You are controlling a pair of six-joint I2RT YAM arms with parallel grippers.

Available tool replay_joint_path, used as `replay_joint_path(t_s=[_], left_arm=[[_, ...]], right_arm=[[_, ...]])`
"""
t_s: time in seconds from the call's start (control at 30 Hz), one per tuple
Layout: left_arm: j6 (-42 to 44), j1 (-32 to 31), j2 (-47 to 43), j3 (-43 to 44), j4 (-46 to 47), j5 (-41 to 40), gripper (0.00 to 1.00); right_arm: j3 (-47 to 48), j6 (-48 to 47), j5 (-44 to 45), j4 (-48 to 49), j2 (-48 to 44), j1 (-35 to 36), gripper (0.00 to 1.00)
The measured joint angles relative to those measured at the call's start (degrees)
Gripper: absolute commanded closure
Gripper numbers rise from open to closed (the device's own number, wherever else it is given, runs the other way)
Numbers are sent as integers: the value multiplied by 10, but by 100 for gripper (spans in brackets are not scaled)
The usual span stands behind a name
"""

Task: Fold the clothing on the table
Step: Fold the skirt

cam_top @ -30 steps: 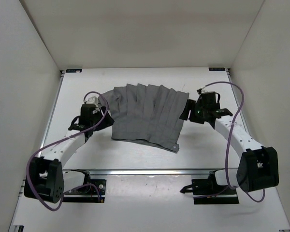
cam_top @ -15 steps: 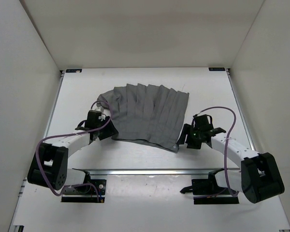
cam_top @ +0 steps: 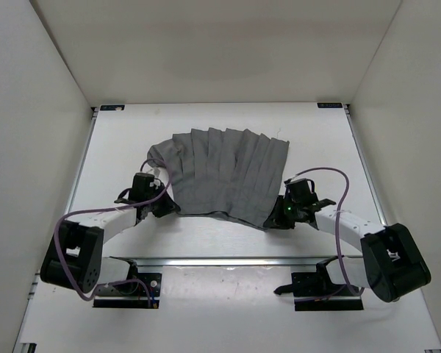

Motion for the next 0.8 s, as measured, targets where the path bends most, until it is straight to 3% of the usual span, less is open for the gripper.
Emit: replay_joint_path(t_s=[0.2, 0.5, 0.63, 0.8], left_arm=[[1, 24, -77, 59, -69, 10, 100], [0, 43, -195, 389, -167, 13, 100], [-9, 43, -247, 475, -191, 11, 100], [-14, 57, -205, 478, -188, 21, 100]], right_arm=[[104, -61, -24, -87, -28, -25, 100], [429, -158, -73, -147, -146, -67, 100], [527, -176, -99, -174, -175, -81, 100], [550, -190, -143, -180, -127, -117, 100]])
